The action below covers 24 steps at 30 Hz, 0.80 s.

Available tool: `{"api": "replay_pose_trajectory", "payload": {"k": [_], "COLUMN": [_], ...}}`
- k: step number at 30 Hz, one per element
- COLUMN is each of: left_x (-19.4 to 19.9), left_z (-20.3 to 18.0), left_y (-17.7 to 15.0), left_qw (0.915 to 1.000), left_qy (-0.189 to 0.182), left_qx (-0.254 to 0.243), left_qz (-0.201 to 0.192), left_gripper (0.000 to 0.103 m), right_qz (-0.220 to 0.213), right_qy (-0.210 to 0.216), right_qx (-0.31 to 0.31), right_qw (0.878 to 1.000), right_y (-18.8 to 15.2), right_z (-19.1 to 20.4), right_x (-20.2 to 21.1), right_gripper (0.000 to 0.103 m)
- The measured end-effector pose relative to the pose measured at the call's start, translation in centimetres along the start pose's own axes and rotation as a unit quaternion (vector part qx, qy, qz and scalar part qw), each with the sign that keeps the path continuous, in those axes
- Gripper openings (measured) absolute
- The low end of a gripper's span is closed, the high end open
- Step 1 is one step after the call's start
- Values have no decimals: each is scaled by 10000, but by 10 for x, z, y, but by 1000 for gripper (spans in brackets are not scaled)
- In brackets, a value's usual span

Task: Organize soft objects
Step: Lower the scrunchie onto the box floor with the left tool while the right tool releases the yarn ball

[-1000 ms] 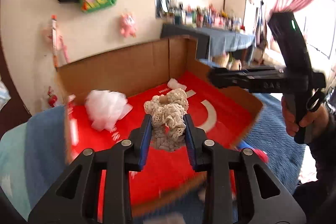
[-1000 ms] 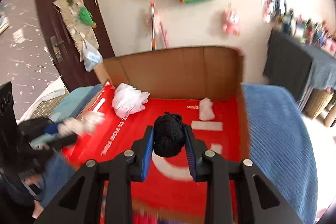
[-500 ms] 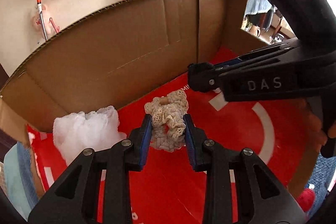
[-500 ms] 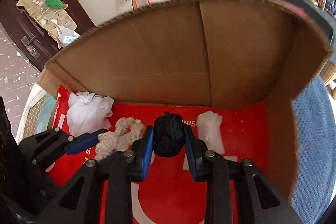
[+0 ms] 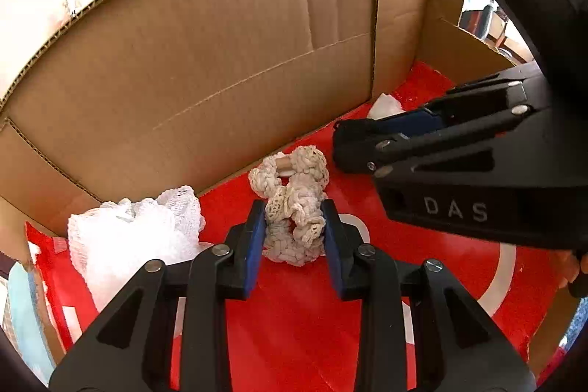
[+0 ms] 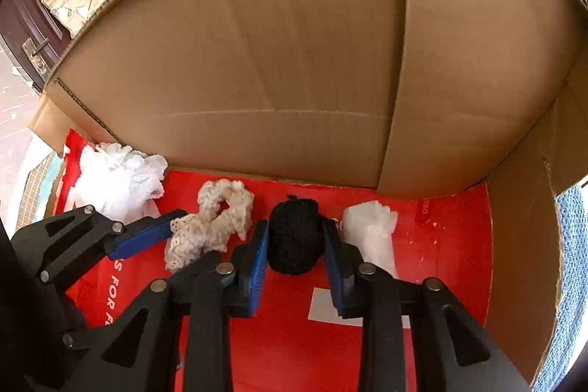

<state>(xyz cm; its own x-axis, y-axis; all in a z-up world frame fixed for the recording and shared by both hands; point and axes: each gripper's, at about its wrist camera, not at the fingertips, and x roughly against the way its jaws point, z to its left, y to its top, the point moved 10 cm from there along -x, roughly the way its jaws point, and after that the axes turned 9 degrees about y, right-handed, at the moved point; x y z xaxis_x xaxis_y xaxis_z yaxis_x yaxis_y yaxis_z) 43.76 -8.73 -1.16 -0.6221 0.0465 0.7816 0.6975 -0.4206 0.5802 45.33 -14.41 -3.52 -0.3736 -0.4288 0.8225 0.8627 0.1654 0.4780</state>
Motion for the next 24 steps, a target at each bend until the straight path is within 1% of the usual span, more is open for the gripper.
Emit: {"api": "replay_pose_trajectory", "payload": {"k": [5,7,8,9,15,20,22,23,24], "left_x": [-3,-2,-5,-5,-2,-3,-6,-6,-6], "left_z": [-2,-9,-3,-3,-2,8,8,7,8], "left_y": [1,4,-3,-3,1,-1,-2,-2,-2], "left_qw": [10000,10000,10000,10000,9999,9999,9999,9999,9998], "left_qy": [13,3,-10,-25,-103,-139,-145,-159,-175], "left_qx": [-18,-25,-25,-18,65,62,60,59,54], "left_qz": [-3,9,8,7,12,21,34,20,11], "left_gripper": [28,29,29,29,30,31,32,38,50], "right_qz": [-11,-5,-4,-1,9,33,36,37,40], "right_qy": [-38,-35,-28,-22,-25,-7,-8,-5,5], "right_qx": [29,37,30,28,42,36,47,48,50], "right_qw": [10000,10000,10000,10000,10000,10000,10000,10000,10000], "right_y": [-1,-2,-1,-1,1,3,3,5,5], "right_z": [1,2,3,7,6,3,3,2,3], "right_x": [-1,-1,-2,-3,-6,-2,-2,-2,-2], "right_gripper": [32,33,33,33,33,35,36,37,38]}}
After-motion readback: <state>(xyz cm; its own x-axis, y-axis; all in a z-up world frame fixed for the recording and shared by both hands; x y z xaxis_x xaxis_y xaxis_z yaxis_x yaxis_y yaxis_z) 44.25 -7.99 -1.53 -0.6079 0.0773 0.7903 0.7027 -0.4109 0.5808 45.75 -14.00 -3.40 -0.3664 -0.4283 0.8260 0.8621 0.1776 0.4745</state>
